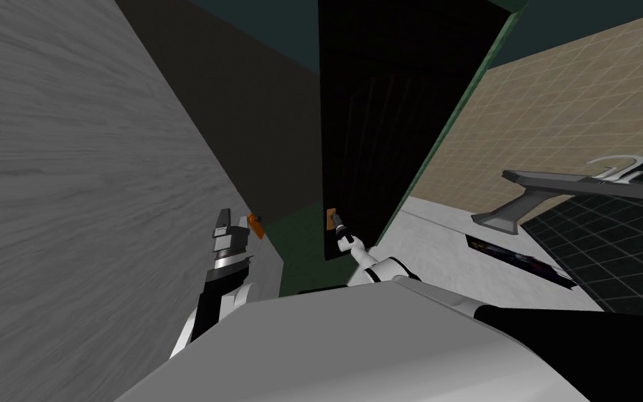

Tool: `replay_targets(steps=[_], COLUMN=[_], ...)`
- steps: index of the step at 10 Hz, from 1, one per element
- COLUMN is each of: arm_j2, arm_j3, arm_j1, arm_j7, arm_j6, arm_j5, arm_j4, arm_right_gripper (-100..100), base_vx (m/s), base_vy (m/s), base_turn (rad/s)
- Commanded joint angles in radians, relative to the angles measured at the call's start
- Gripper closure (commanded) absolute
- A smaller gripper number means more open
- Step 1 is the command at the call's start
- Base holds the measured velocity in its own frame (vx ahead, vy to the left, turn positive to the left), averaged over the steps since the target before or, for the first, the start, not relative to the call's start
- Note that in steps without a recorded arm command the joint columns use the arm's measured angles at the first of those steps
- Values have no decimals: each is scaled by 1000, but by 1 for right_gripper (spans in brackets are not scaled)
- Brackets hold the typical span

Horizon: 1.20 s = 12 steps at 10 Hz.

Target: Push the door open

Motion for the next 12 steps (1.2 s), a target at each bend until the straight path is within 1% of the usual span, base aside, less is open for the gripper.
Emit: replay_targets(steps=[1,4,5,6,7,8,9,10,11,12], arm_j2=[1,1,-7,-11,-13,-17,-17,-17,-22,-22], arm_j3=[0,0,-27,-42,-51,-69,-69,-69,-102,-102], arm_j1=[3,3,3,2,2,0,5,0,-2,-2], arm_j7=[0,0,30,46,55,75,75,75,109,109], arm_j6=[1,1,-3,-6,-8,-12,-7,-12,-19,-19], arm_j5=[0,0,-16,-25,-31,-42,-42,-42,-61,-61], arm_j4=[2,2,3,3,3,3,-29,-3,3,3], arm_right_gripper=[100,100,100,100,100,100,100,100,100,100], base_vx=[-27,-10,79,130,114,165,117,51,97,102], base_vy=[-7,-2,3,4,-22,12,0,-22,-40,-43], base_turn=[4,-2,67,89,43,69,-14,-13,29,-8])
